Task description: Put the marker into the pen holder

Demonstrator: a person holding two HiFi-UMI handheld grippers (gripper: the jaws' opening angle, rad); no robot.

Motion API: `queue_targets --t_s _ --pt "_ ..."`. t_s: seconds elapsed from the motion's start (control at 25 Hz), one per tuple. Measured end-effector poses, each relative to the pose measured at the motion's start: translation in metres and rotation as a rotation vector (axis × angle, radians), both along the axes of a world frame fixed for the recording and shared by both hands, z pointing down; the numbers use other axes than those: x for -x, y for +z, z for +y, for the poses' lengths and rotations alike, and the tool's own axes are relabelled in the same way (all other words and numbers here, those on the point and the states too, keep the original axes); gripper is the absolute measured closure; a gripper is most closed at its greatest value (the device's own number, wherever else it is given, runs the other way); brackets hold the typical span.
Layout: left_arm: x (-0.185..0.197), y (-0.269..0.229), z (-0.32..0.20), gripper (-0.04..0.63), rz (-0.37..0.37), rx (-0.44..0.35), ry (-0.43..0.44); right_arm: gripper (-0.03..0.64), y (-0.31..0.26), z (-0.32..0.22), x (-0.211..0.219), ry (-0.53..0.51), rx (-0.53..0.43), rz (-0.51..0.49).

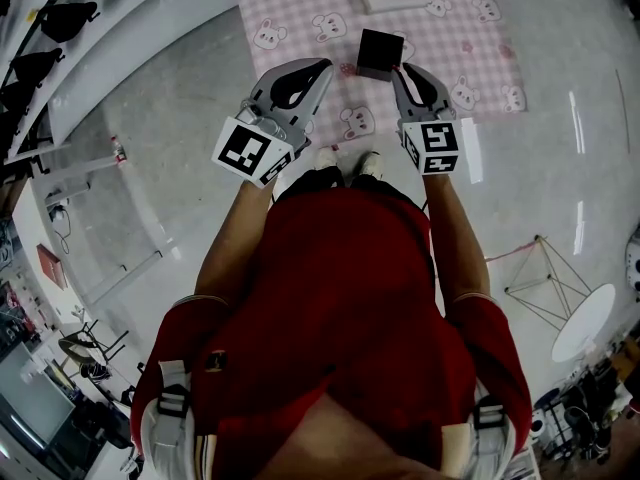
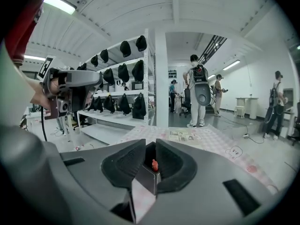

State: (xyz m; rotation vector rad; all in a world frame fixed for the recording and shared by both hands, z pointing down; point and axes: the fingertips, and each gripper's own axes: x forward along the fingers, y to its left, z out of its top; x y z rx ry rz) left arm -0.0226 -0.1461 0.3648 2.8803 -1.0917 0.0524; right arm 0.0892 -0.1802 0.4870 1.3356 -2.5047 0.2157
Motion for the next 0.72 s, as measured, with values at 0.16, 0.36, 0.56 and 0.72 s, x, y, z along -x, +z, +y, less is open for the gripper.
queue_targets --t_s 0.16,0.36,0.56,0.72 --pt "-0.002 0.0 0.003 0.589 0.004 -0.003 0.01 0.565 -0.013 0.006 0.002 0.003 -0.021 -0.018" --pt "-0.002 -0.002 0.008 0.589 0.008 -0.007 0.02 0.583 -0.031 0.016 0.005 0.003 -0.047 -0.047" --pt "-0.003 -0.005 0.009 0.589 0.011 -0.011 0.029 0.6 -0.049 0.023 0.009 -0.002 -0.065 -0.071" --pt "-0.005 -0.005 0.011 0.589 0.014 -0.014 0.038 0.609 -0.062 0.03 0.011 -0.006 -0.082 -0.085"
